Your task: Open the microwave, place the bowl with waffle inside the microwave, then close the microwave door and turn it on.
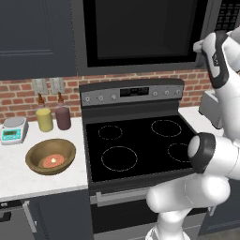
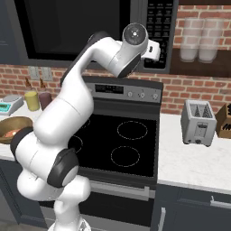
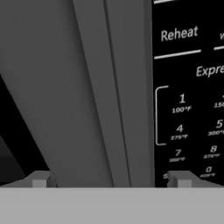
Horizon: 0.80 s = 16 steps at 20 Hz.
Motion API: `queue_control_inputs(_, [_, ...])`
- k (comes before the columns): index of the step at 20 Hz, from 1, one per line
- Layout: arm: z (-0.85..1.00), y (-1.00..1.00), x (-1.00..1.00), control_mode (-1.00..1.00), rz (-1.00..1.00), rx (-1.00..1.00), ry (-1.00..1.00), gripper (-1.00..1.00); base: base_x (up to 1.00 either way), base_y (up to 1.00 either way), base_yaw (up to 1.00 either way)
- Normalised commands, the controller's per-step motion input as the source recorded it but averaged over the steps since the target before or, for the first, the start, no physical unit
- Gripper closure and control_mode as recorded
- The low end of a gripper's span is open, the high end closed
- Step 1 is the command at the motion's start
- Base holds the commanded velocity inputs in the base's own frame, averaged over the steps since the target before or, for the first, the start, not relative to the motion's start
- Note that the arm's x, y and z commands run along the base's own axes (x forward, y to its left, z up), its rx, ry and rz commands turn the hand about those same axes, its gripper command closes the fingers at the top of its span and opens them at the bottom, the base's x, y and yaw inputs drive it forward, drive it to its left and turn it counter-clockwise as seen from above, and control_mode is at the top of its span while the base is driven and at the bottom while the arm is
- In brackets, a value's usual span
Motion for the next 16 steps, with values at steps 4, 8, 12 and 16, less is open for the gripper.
queue_control_inputs(4, [-0.04, 0.00, 0.15, -1.00, 0.00, 0.00, 0.00, -1.00, 0.00, 0.00, 0.00])
queue_control_inputs(8, [-0.05, 0.00, 0.24, -1.00, 0.00, 0.00, 0.00, -1.00, 0.00, 0.00, 0.00])
queue_control_inputs(12, [-0.07, 0.00, 0.28, -1.00, 0.00, 0.00, 0.00, -1.00, 0.00, 0.00, 0.00])
queue_control_inputs(16, [-0.19, 0.00, 0.34, -1.00, 0.00, 0.00, 0.00, -1.00, 0.00, 0.00, 0.00])
